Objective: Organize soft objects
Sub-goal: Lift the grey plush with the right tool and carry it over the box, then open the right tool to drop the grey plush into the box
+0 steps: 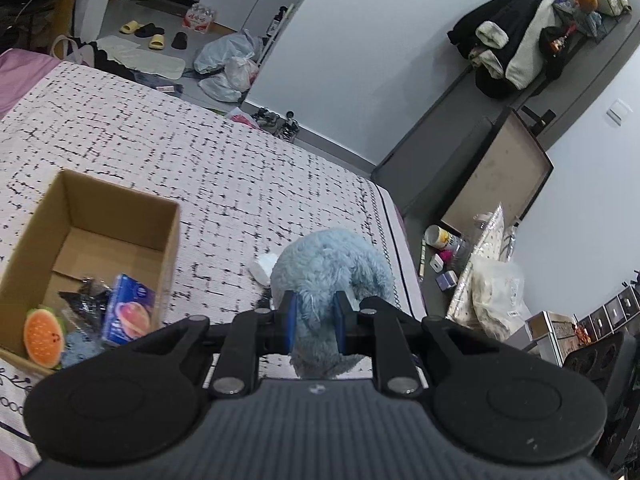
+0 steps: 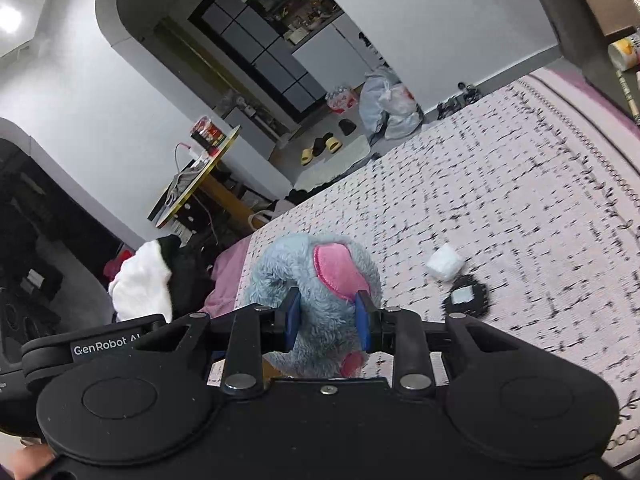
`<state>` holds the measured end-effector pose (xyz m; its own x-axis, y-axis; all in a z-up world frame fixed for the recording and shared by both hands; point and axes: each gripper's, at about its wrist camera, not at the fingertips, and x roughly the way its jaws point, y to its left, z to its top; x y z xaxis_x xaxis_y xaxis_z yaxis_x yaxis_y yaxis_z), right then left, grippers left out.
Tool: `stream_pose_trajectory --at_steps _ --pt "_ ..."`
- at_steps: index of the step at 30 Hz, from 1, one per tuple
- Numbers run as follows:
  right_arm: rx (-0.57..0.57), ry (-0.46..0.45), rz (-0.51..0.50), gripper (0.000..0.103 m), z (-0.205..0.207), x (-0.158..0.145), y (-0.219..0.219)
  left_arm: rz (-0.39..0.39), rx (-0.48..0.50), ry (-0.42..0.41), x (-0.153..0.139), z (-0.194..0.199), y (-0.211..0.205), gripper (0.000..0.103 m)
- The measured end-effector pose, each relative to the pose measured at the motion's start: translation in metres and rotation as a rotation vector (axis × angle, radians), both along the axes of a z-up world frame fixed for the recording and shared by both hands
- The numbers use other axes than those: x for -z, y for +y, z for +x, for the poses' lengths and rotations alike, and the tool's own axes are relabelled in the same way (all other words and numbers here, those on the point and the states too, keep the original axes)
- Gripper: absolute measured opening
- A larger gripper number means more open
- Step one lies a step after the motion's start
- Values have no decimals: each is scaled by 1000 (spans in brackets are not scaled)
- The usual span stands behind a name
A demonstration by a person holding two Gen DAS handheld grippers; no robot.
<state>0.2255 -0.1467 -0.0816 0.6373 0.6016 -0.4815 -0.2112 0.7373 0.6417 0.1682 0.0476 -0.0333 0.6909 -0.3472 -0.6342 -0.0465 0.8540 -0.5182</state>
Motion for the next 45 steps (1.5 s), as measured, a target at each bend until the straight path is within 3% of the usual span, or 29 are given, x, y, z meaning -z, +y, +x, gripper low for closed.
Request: stream_pose_trajectory --at_steps 21,35,38,41,43,45 --pt "-100 40 -50 29 25 9 99 -80 -120 -6 37 4 99 18" --pt "-216 73 -92 29 39 25 180 -100 -262 2 58 -5 168 18" --pt "-218 69 -97 30 41 27 189 -134 -290 5 65 -4 178 18" --pt "-202 81 -110 36 44 30 194 -146 -310 9 71 -2 183 20" --pt "-177 119 -126 56 46 34 191 -122 -330 39 74 0 185 23" --pt "-163 121 -127 59 44 34 185 -111 -335 76 76 1 185 27"
